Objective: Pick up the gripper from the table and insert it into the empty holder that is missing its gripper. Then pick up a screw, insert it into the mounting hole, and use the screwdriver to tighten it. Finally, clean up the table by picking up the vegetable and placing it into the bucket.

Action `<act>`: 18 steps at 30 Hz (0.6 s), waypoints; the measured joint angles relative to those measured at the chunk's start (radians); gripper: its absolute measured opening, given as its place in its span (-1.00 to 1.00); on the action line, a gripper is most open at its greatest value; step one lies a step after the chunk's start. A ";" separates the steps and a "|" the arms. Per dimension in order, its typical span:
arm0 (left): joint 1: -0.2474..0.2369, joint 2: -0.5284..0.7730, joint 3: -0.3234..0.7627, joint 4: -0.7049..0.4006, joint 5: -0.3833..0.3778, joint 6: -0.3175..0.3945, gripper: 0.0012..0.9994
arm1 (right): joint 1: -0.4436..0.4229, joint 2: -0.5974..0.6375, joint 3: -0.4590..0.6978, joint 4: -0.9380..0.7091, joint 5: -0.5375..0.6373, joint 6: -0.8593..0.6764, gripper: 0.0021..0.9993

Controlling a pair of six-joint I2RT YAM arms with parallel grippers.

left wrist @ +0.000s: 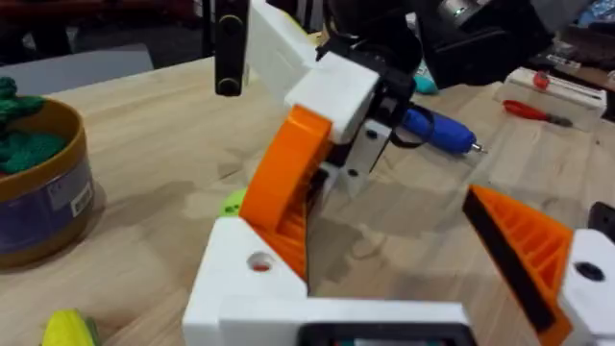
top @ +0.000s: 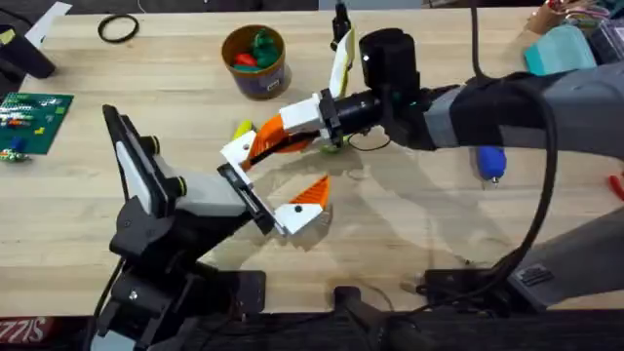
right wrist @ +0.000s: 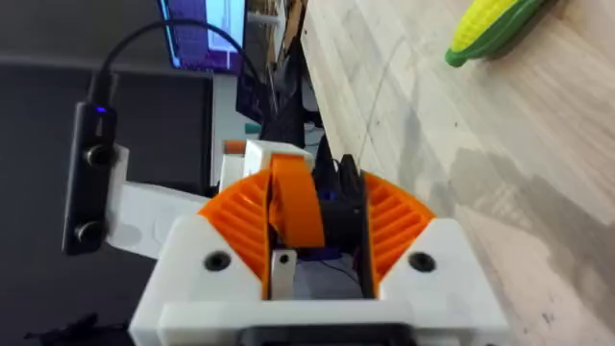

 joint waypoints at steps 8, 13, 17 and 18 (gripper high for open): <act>-0.003 -0.002 0.000 0.001 0.023 0.017 0.97 | 0.006 0.005 -0.001 -0.008 0.004 0.013 0.84; -0.010 -0.002 0.000 0.000 0.058 0.020 0.97 | -0.059 0.014 -0.002 -0.007 -0.026 0.014 0.99; -0.010 -0.002 0.000 0.000 0.066 0.023 0.97 | -0.116 0.014 -0.002 -0.007 -0.052 0.014 0.99; -0.010 -0.002 0.000 0.000 0.066 0.023 0.97 | -0.151 0.014 -0.002 -0.008 -0.073 0.013 0.99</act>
